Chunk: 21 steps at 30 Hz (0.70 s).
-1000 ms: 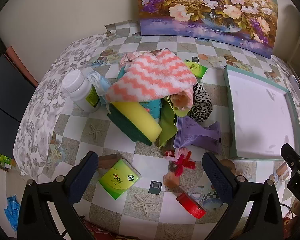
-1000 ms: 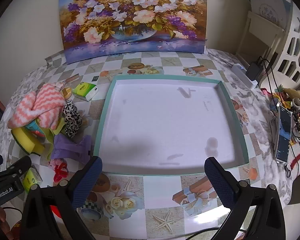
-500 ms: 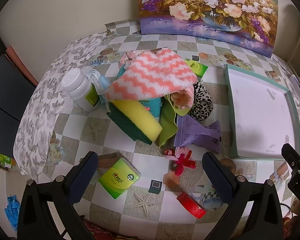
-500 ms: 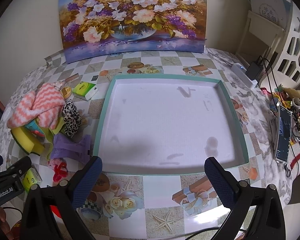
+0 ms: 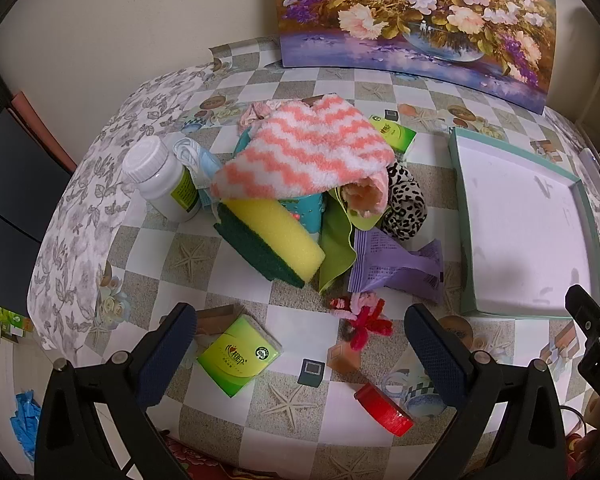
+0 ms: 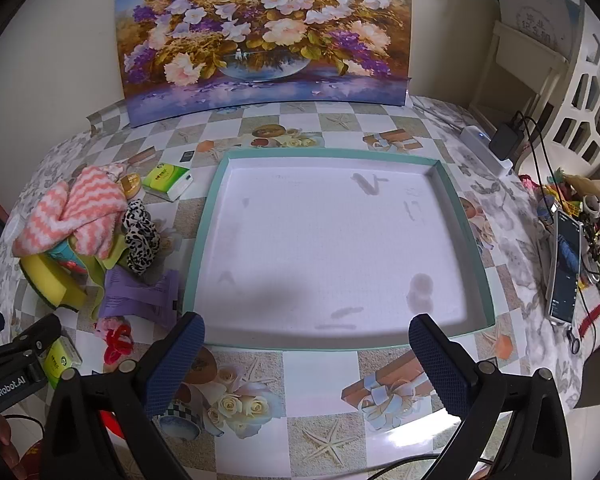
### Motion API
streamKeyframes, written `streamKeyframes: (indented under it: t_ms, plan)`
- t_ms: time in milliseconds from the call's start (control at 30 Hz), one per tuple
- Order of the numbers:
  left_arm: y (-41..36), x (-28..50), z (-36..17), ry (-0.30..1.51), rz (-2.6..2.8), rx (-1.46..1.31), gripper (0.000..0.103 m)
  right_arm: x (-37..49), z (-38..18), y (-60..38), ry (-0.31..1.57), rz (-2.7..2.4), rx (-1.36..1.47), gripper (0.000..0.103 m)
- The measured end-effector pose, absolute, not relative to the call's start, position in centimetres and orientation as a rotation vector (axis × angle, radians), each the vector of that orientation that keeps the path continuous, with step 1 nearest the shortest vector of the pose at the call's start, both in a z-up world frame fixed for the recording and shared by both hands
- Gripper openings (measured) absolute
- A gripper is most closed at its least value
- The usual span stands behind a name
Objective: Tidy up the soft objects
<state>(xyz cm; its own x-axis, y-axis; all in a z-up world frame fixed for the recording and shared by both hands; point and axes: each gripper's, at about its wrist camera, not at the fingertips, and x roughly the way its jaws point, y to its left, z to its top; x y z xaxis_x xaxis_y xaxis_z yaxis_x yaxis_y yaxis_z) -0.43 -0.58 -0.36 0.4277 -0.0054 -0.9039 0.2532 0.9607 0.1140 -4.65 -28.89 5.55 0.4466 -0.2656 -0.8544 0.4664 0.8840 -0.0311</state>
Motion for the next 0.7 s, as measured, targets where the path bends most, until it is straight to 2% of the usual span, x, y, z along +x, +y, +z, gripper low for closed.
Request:
streamKeyframes:
  t_ms: [700]
  plan:
    - [-0.50,-0.55,-0.41,1.122,-0.162,0.248,0.103,-4.72,5.39,-29.02,1.015,-0.459,0.223,0.103]
